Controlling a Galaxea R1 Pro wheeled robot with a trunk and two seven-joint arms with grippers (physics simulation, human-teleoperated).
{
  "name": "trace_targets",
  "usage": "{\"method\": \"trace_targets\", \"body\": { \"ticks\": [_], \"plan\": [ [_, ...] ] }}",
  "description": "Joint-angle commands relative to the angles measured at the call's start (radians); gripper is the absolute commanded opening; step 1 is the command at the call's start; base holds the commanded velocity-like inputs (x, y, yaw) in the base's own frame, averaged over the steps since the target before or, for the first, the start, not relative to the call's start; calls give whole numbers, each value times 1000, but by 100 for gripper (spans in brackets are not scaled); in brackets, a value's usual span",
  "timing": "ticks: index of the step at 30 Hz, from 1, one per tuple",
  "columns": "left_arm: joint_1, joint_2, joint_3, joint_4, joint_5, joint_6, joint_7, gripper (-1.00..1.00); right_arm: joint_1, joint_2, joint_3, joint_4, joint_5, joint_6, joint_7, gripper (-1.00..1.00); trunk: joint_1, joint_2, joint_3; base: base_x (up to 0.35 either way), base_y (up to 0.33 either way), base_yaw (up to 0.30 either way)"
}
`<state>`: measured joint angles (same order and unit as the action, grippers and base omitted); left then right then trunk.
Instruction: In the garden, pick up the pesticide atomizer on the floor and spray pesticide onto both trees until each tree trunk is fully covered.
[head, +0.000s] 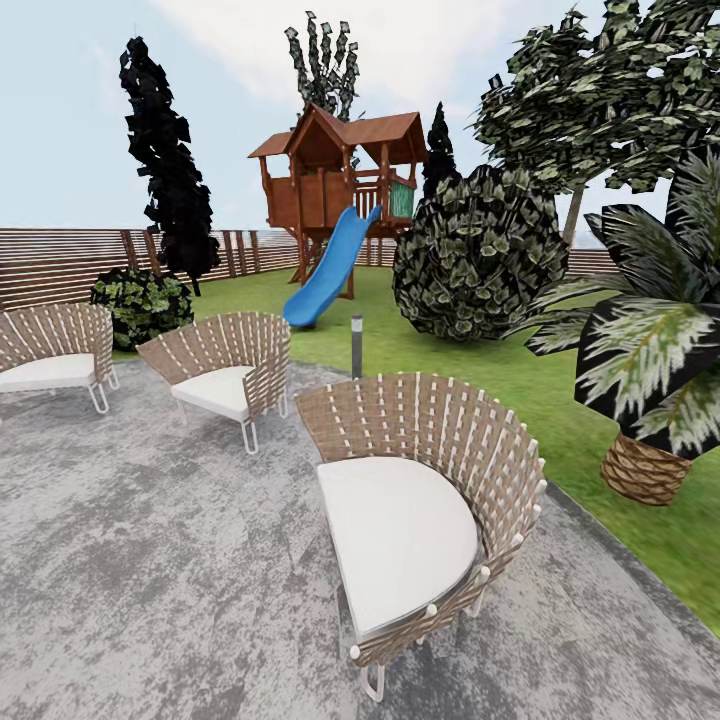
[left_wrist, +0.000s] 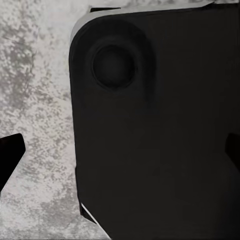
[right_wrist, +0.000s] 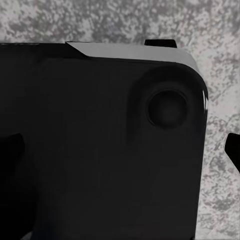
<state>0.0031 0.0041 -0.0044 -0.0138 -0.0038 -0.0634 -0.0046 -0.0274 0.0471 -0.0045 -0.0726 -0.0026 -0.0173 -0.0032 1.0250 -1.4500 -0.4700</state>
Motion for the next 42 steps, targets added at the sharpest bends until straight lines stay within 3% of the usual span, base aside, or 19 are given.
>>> {"method": "trace_targets", "body": {
  "ticks": [1,6,16,19,20,23,24,31,37,42],
  "plan": [
    [0,0,-1,0,-2,-6,0,100,0,0,0,0,0,0,0,100,0,0,0,0,0,0],
    [-2,6,-1,-6,-4,-22,1,100,0,-5,2,-8,4,-20,-1,100,0,0,0,0,0,0],
    [-11,60,6,-62,4,-22,3,100,-1,-62,2,-64,6,-76,-1,100,0,0,0,0,0,0],
    [-21,62,6,-79,3,-22,3,100,-2,-79,4,-81,7,-93,0,100,0,0,0,0,0,0],
    [-28,62,5,-274,3,-21,2,100,-2,-138,3,-289,7,-107,1,100,0,0,0,0,0,0],
    [-50,62,4,-306,3,-21,2,100,-2,-147,3,-385,7,-108,1,100,0,0,0,0,0,0],
    [-108,62,6,-336,5,-19,3,100,-2,-160,-1,-517,7,-108,1,100,0,0,0,0,0,0],
    [-224,63,2,-341,2,-21,-3,100,-2,-163,-2,-564,9,-136,-2,100,0,0,0,0,0,0],
    [-226,69,6,-330,2,-29,-4,100,-2,-162,-1,-528,9,-145,-2,100,0,0,0,0,0,0],
    [-227,71,8,-325,4,-106,6,100,-2,-161,1,-515,8,-145,-1,100,0,0,0,-34,0,0]
  ]
}}
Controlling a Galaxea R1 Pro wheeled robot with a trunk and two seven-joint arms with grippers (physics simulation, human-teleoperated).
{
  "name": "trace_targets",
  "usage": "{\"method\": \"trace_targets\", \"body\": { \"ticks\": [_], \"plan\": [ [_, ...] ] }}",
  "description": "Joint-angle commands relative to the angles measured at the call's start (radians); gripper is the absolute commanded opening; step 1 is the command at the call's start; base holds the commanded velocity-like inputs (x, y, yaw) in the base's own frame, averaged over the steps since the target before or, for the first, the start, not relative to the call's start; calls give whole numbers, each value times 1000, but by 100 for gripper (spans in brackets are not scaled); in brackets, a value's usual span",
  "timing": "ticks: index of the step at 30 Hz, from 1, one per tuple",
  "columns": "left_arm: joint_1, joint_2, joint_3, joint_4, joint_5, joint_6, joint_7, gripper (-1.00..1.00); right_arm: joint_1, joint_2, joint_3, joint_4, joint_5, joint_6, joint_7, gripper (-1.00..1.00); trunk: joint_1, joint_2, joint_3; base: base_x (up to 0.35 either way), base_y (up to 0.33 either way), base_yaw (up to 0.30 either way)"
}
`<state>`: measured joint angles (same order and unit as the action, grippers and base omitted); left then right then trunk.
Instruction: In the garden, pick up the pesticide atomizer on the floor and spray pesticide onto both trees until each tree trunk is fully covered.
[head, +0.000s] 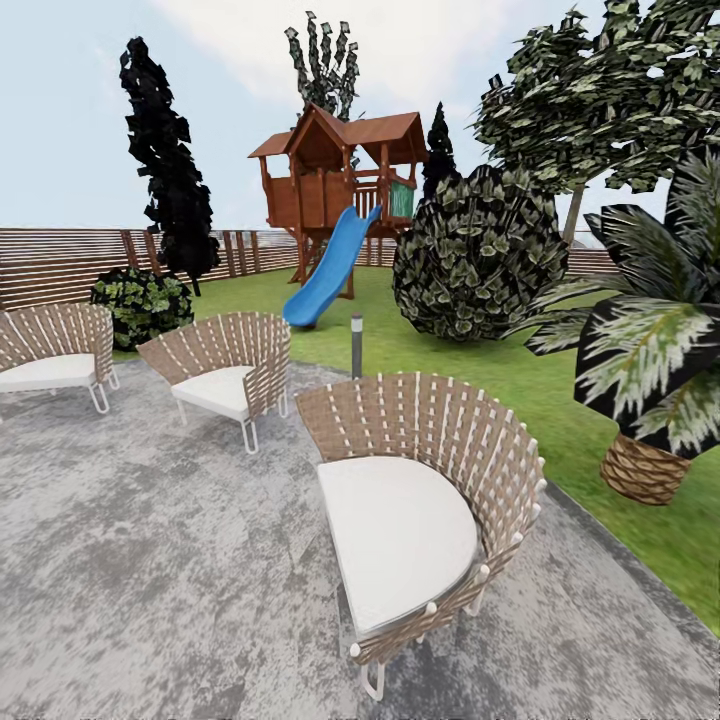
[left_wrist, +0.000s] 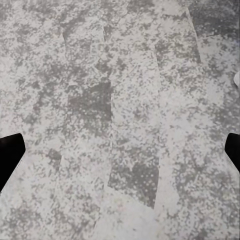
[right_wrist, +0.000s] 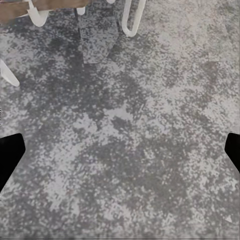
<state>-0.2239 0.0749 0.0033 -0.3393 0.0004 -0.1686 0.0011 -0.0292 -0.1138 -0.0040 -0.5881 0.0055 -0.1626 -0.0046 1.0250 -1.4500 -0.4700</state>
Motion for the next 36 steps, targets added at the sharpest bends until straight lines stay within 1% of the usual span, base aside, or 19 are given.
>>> {"method": "trace_targets", "body": {
  "ticks": [1,3,7,8,36],
  "plan": [
    [0,0,3,0,0,-9,1,100,0,0,0,1,0,0,0,100,0,0,0,-186,0,18],
    [0,-1,13,0,1,-17,2,100,0,0,0,1,-1,0,0,100,0,0,0,-250,0,76],
    [0,-1,46,1,1,-28,2,100,0,0,-1,2,-1,0,0,100,0,0,0,-313,0,212],
    [0,-1,48,2,1,-29,2,100,0,0,-1,3,-2,0,0,100,0,0,0,-336,0,276],
    [0,-1,50,3,3,-31,2,100,0,3,-1,8,-2,0,0,100,0,0,0,-338,0,278]
  ]
}}
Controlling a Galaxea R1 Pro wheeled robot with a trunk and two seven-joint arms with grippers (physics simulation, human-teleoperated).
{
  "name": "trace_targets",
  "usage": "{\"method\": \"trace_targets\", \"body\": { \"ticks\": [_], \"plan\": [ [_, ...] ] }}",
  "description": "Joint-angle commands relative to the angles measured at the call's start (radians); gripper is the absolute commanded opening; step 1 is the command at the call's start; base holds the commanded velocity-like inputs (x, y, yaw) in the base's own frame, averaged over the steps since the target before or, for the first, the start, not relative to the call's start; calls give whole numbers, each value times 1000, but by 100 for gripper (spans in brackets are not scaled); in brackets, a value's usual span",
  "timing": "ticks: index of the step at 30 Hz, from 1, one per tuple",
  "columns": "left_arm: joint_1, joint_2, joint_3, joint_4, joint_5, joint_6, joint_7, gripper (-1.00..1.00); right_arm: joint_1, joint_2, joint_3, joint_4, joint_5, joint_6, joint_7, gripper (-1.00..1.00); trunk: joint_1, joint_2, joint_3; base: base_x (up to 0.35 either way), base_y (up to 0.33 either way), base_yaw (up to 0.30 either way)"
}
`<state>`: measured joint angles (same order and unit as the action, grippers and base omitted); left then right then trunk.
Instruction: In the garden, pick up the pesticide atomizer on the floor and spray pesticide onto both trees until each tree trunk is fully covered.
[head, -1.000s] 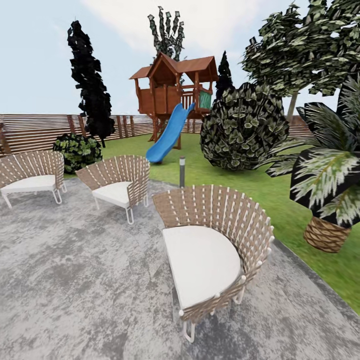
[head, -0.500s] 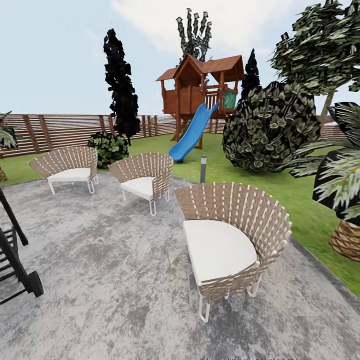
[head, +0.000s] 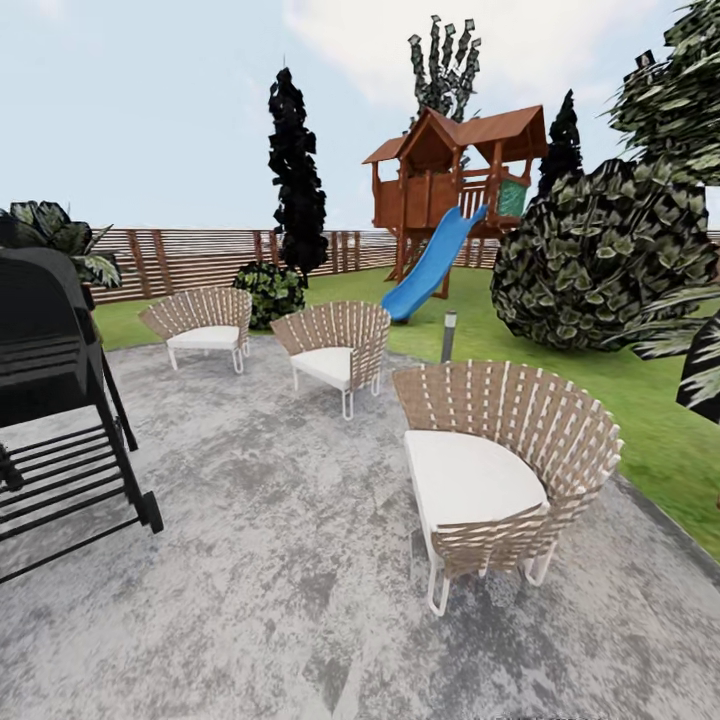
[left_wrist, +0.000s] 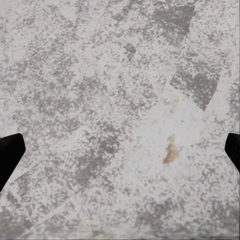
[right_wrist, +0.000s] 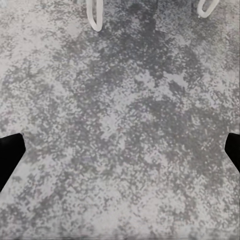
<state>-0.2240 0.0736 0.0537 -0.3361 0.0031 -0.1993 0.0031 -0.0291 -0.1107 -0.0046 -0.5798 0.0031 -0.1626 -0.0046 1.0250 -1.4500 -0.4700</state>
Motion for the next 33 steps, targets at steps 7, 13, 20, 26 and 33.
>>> {"method": "trace_targets", "body": {
  "ticks": [7,13,20,26,33],
  "plan": [
    [0,0,0,1,0,0,0,100,0,0,0,0,0,0,0,100,0,0,0,-335,0,278],
    [0,0,13,1,0,0,0,100,0,0,0,0,0,0,0,100,0,0,0,-332,3,278],
    [0,0,34,2,0,0,0,100,0,0,1,0,0,-1,0,100,0,0,0,-328,92,278],
    [0,0,35,2,0,-1,0,100,0,1,1,0,0,-1,0,100,0,0,0,-266,174,278],
    [0,0,35,2,0,-1,0,100,0,2,1,0,1,0,0,100,0,0,0,-53,43,278]
  ]
}}
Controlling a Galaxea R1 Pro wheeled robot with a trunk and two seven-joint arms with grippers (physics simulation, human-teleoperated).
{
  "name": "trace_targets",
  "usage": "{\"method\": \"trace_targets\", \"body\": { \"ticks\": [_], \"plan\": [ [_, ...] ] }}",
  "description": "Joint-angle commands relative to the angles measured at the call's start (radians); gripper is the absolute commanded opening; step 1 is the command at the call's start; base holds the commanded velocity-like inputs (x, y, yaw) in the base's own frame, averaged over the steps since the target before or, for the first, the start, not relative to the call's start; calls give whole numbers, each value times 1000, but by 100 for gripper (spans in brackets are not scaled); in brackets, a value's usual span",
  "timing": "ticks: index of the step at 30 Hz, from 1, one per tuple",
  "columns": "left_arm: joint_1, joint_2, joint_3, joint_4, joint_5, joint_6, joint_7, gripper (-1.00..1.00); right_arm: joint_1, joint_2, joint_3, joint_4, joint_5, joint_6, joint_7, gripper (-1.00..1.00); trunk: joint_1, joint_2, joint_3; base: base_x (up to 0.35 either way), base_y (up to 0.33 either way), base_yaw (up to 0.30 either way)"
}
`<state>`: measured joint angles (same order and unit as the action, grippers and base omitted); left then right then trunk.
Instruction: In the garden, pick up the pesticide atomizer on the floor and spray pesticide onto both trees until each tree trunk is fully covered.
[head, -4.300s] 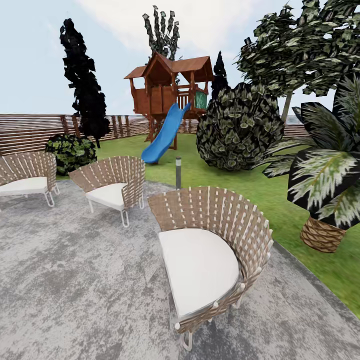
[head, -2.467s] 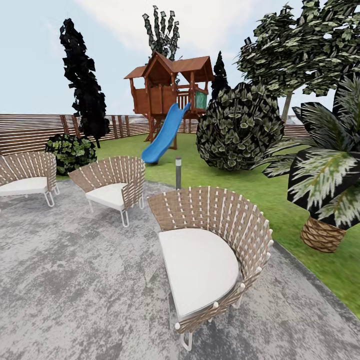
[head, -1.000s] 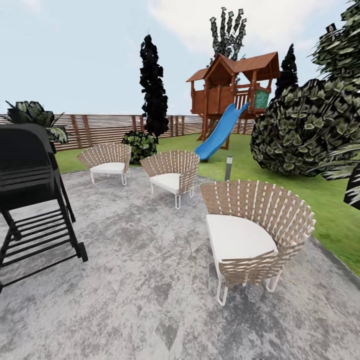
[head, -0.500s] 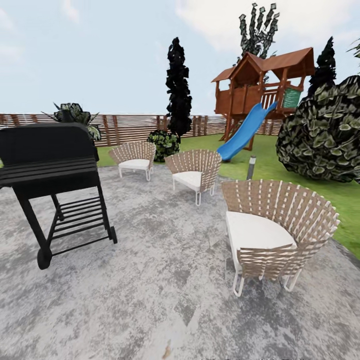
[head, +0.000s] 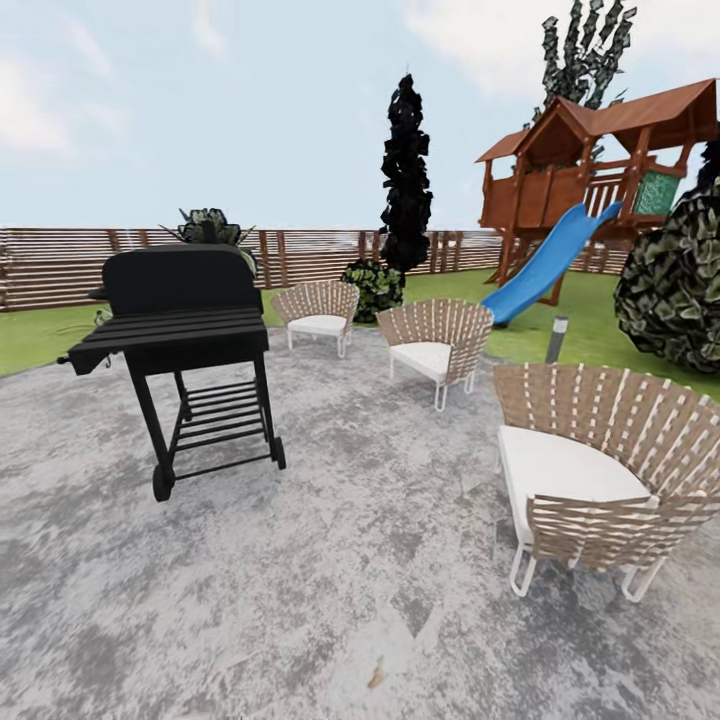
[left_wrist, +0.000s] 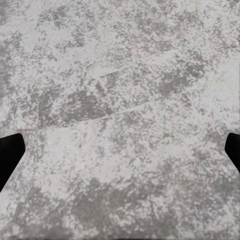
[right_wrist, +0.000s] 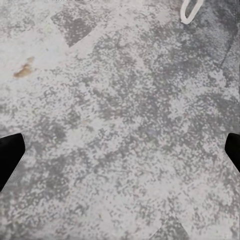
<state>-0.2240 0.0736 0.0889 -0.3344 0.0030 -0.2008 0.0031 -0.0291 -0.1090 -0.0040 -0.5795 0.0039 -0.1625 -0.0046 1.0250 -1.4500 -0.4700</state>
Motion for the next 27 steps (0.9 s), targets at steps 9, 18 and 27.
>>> {"method": "trace_targets", "body": {
  "ticks": [9,18,27],
  "plan": [
    [0,0,0,0,0,1,0,100,0,3,4,0,2,0,0,100,0,0,0,-3,2,279],
    [0,0,0,0,0,1,0,100,0,3,7,0,3,1,3,100,0,0,-4,0,0,280],
    [0,-7,0,-2,-1,0,-1,100,0,3,0,-2,2,0,0,100,4,-7,-9,0,0,280]
  ]
}}
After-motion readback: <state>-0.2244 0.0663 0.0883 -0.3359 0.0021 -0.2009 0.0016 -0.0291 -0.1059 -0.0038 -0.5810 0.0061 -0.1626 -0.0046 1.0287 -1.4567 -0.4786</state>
